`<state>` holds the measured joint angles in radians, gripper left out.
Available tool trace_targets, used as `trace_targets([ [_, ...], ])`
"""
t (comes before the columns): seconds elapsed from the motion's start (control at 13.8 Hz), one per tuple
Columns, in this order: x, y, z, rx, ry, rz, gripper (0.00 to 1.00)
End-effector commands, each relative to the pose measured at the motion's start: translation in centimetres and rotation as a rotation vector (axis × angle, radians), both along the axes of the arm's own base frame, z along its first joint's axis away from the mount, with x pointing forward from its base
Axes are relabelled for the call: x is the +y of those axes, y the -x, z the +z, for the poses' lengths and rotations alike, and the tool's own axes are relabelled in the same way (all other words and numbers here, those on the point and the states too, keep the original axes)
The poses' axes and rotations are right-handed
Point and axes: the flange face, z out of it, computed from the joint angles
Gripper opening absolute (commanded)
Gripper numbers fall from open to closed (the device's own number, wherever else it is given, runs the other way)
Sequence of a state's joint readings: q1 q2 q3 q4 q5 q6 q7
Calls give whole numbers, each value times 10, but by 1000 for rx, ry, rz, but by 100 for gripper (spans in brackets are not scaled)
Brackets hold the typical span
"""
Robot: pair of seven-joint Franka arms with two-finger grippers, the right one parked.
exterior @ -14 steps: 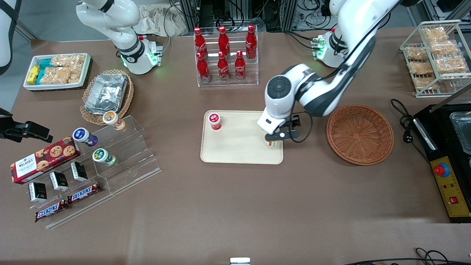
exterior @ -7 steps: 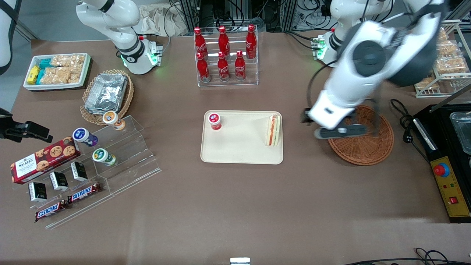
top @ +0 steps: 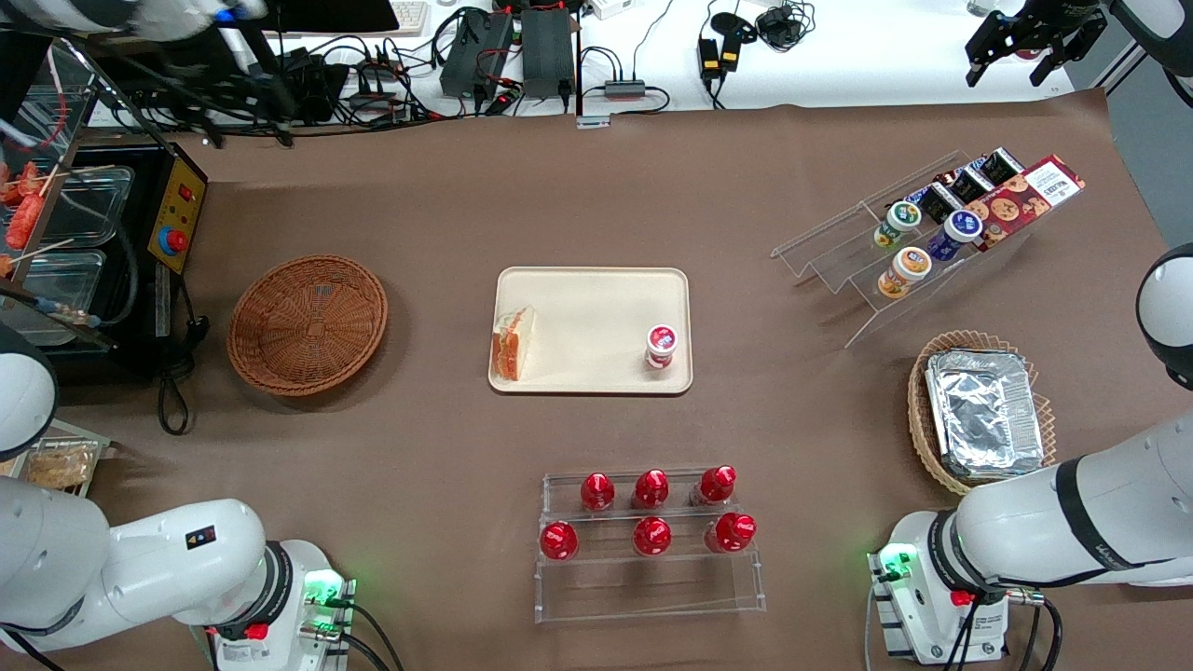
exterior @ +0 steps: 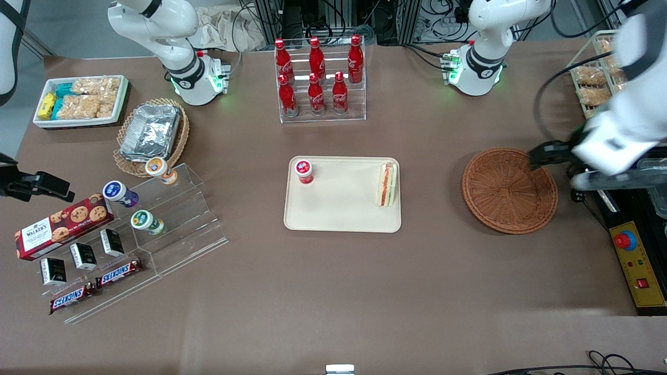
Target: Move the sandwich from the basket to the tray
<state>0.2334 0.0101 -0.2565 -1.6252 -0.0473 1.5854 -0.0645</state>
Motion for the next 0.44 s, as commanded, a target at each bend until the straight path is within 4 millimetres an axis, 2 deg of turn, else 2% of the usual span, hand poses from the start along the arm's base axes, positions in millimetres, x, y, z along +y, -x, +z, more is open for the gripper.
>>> trace_targets([
  [0.0, 30, 42, 28, -41, 29, 12, 100],
  [0.15, 29, 52, 35, -54, 25, 6, 100],
  [0.36, 14, 52, 35, -50, 22, -24, 100],
])
